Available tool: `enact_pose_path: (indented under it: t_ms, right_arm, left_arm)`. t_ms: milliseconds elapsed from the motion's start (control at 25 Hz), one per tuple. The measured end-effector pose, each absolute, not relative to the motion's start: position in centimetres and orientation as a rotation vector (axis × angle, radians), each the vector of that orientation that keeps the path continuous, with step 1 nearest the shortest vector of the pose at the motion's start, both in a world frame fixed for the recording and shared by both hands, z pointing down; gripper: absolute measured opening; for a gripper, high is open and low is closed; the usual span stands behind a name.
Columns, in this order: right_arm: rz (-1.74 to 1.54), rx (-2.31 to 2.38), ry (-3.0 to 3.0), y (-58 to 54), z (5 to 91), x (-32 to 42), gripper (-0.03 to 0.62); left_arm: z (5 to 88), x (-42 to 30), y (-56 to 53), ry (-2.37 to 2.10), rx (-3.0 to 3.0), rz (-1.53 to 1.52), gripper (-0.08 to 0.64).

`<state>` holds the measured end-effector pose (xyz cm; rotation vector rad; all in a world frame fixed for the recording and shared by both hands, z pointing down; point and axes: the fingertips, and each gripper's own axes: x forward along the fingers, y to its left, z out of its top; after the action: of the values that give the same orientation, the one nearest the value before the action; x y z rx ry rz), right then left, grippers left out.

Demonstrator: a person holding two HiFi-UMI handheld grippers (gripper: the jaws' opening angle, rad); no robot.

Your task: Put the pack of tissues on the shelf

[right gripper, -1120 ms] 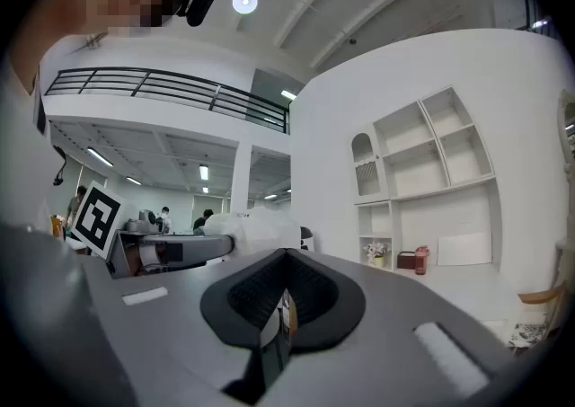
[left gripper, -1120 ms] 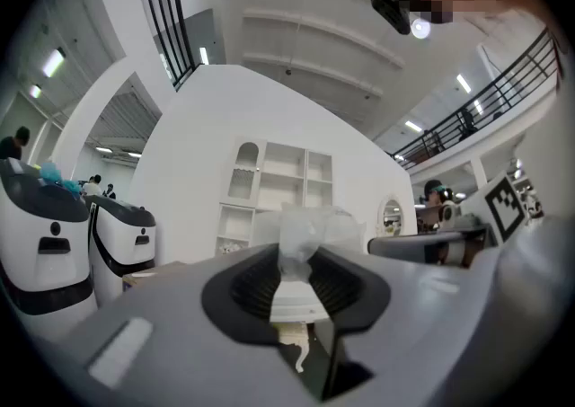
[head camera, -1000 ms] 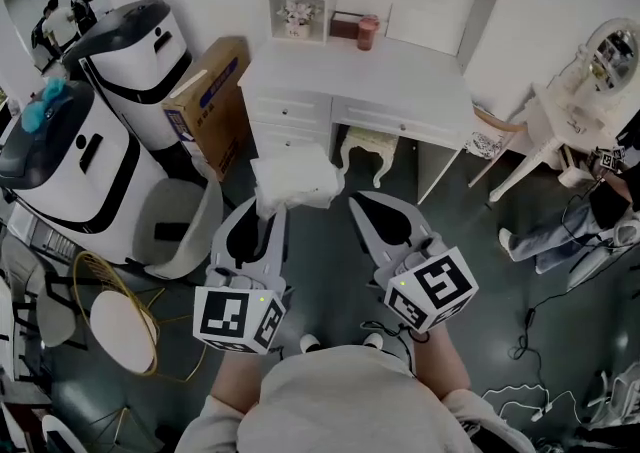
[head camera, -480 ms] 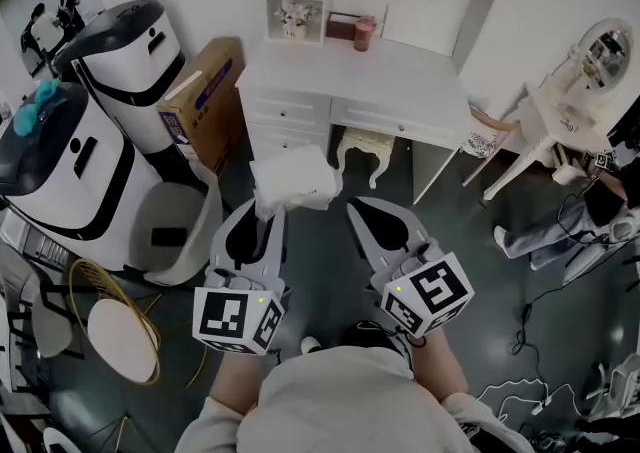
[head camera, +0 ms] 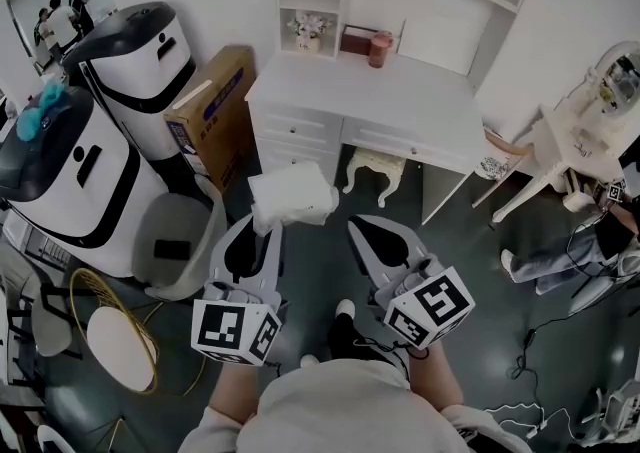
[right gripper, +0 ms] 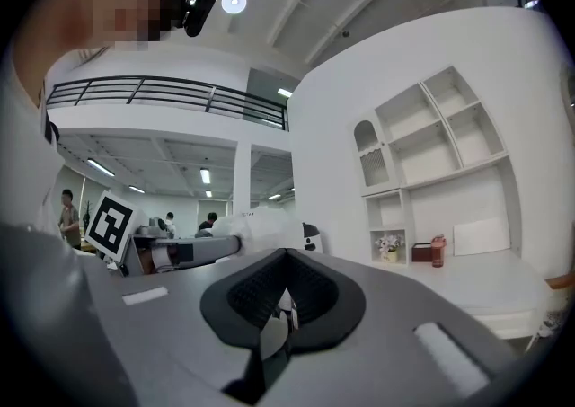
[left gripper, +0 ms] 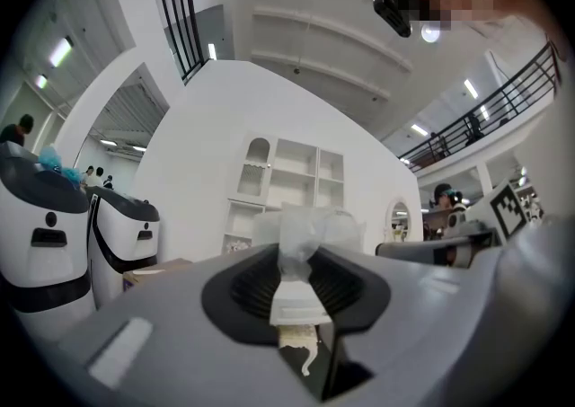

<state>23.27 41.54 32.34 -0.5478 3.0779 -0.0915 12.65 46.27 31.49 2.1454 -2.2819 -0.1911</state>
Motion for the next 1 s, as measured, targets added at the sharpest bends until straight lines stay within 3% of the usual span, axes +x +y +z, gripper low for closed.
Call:
enact_pose_path:
  t_ms: [1000]
  right_arm:
    - [-0.071, -0.441, 3.098, 20.1, 32.0, 22.6, 0.000]
  left_arm:
    - [30.5, 13.1, 25.1, -2.348, 2.106, -0.198, 0.089]
